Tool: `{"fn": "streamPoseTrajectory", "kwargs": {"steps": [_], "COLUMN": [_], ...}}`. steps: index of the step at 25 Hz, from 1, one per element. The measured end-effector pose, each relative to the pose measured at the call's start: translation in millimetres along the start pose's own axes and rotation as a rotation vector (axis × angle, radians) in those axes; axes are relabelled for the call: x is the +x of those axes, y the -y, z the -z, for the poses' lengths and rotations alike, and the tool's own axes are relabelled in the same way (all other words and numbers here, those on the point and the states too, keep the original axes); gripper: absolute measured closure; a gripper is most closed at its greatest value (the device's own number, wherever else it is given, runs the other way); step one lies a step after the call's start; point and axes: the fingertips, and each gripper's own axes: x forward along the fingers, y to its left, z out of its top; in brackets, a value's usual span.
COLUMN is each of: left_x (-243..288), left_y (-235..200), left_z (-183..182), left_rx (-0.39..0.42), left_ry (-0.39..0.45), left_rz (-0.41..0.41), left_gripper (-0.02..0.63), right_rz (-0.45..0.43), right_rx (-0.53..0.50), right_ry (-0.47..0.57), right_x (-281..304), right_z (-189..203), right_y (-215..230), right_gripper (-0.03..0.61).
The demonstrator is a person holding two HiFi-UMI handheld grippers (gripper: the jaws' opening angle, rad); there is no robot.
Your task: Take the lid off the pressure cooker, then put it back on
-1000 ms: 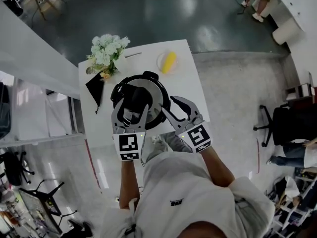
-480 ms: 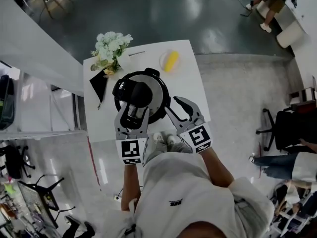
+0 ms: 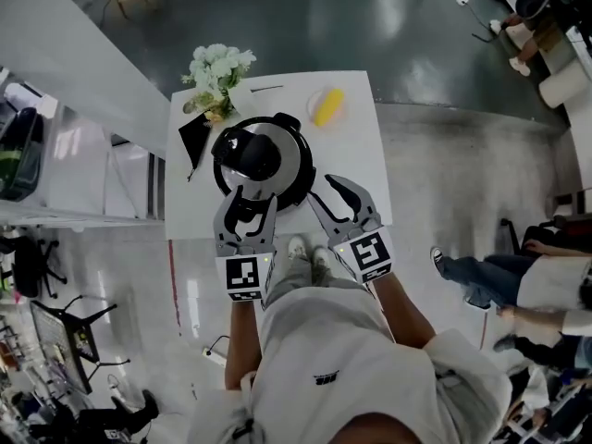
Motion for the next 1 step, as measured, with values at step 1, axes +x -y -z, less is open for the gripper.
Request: {"fn": "streamPoseTrajectory", "kwargs": {"steps": [1], "left_x": [-1.0], "left_y": [4.0], "left_z": [1.0], "left_rx": [-0.001], "left_ry": [0.0], "left_rz": [-0.003], "left_gripper": [0.353], "right_rz": [0.0], "right_rx": [0.003], "right_ry": [0.0], "right_x": [-3.6], "right_z": [2.5], "right_y": [1.2], "right_gripper": [0.411]}}
